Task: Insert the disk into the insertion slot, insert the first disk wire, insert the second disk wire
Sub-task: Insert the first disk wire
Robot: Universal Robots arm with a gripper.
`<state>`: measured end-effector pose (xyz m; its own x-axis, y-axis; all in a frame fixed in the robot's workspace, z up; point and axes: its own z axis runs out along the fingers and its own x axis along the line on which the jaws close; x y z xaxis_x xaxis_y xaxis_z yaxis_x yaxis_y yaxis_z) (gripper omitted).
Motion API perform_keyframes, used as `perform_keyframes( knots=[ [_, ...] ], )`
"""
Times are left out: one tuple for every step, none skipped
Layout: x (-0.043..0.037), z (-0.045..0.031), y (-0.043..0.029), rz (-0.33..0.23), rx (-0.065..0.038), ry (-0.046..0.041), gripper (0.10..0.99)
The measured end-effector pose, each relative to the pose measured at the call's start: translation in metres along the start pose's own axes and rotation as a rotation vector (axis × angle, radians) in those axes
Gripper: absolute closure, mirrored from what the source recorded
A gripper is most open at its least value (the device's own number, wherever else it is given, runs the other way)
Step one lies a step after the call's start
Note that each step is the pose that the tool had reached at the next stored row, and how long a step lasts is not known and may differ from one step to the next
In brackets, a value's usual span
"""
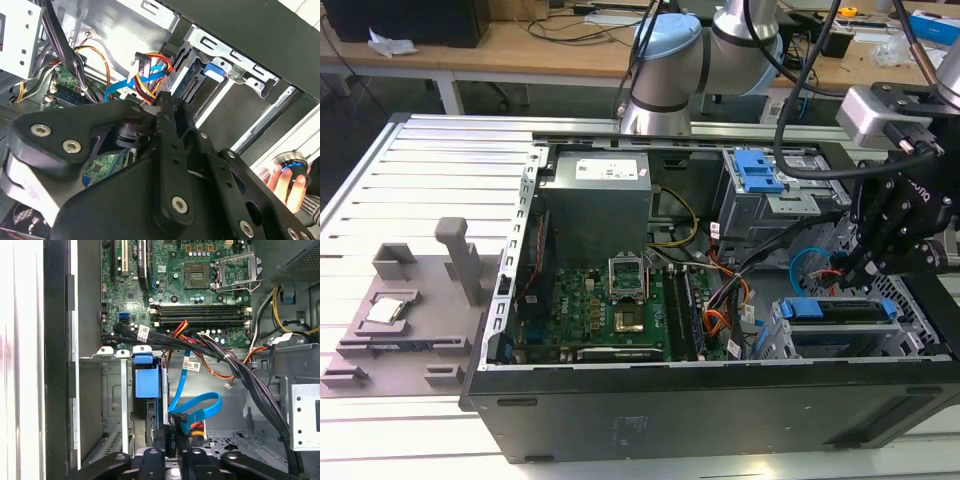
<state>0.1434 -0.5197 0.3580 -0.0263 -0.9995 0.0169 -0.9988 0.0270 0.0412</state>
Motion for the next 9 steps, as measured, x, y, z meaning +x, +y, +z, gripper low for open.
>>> perform_keyframes(
  knots=[
    [0.0000,0.0000,0.0000,0.000,0.000,0.0000,0.918],
    [0.0000,0.0000,0.0000,0.000,0.000,0.0000,0.918],
    [0.0001,0.0000,0.0000,0.000,0.000,0.0000,0.918],
    [0.0001,0.0000,0.0000,0.000,0.000,0.0000,0.918],
    [0.0001,0.0000,0.0000,0.000,0.000,0.0000,0.918],
    [0.0001,0.0000,0.0000,0.000,0.000,0.0000,0.918],
    [0.0013,0.0001,-0.0003,0.000,0.000,0.0001,0.918],
    [0.0026,0.0003,-0.0010,0.000,0.000,0.0002,0.918],
    [0.0036,0.0010,-0.0022,0.000,0.000,-0.0001,0.918]
  ],
)
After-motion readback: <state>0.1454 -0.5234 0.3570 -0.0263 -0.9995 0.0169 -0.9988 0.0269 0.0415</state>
